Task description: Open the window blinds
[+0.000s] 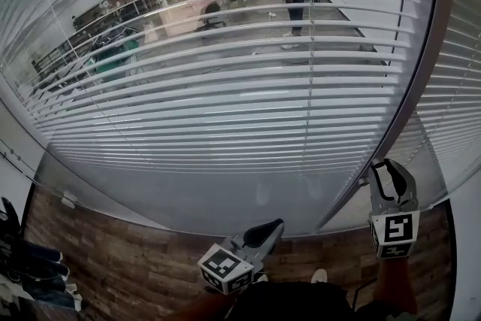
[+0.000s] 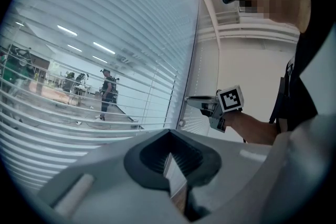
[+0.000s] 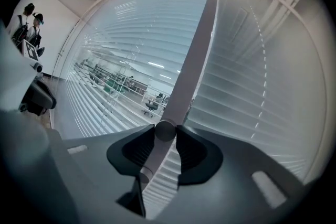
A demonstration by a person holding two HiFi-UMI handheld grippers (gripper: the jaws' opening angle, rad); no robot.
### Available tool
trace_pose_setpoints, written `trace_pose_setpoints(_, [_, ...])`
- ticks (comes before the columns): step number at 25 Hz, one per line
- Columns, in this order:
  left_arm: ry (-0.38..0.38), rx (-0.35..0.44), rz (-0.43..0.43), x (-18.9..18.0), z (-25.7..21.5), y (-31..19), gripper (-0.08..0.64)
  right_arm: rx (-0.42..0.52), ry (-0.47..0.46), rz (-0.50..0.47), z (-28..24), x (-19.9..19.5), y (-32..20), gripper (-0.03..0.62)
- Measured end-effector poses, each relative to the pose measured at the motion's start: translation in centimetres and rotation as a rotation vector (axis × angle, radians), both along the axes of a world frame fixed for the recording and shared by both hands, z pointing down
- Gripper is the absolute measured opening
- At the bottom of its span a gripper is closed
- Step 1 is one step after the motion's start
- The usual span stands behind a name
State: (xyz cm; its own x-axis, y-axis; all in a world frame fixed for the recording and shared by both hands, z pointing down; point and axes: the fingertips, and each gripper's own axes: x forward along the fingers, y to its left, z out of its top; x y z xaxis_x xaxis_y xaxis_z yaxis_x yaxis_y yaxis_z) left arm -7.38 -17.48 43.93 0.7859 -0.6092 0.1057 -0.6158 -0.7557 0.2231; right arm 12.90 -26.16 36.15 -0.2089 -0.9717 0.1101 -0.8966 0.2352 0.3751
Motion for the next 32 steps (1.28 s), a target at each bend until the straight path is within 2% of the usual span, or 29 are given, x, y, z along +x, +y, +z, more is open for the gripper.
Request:
trace_pose_setpoints(8, [-0.001, 0.004, -0.017, 0.7, -0.7, 1.0, 0.000, 0.022, -0.032, -0.043, -1.2, -0.3, 2.3, 0.156])
trace_pose_setpoints(12, [-0.014, 0.007, -0.051, 2.3, -1.3, 0.5, 0.000, 0.035, -0.124, -0.097, -1.4, 1.3, 3.3, 0.156])
trace_pose_setpoints(15, [0.001, 0.023, -0.069, 3.8, -3.6, 0.1, 0.000, 0.049, -0.197, -0.168, -3.2, 2.7, 4.0, 0.145])
trace_pose_setpoints(16, [0.007, 0.029, -0.077, 4.3, -4.4, -0.2, 0.000, 0.034, -0.235, -0.193, -3.5, 3.1, 4.1, 0.120])
trace_pose_setpoints(17, [0.019, 0.035, -0.083, 4.9, -4.9, -0.3, 0.000, 0.011, -0.288, -0.219, -3.5, 3.6, 4.3, 0.050])
trace_pose_setpoints(18, [0.037, 0.038, -0.087, 5.5, -5.4, -0.2, 0.000, -0.017, -0.352, -0.243, -3.3, 4.1, 4.7, 0.025])
trace_pose_setpoints(20, [0.071, 0.025, -0.101, 6.7, -6.2, 0.8, 0.000, -0.084, -0.471, -0.288, -3.1, 5.0, 6.1, 0.025])
trace_pose_setpoints(22, [0.069, 0.006, -0.124, 7.8, -7.5, 2.0, 0.000, -0.141, -0.533, -0.325, -3.5, 5.5, 7.6, 0.024])
trace_pose_setpoints(28, [0.052, -0.003, -0.194, 9.6, -9.0, 5.3, 0.000, -0.196, -0.526, -0.464, -3.5, 4.9, 10.8, 0.023])
trace_pose_setpoints(32, [0.019, -0.051, -0.263, 12.2, -9.6, 3.8, 0.000, -0.240, -0.553, -0.533, -3.9, 7.0, 7.6, 0.023])
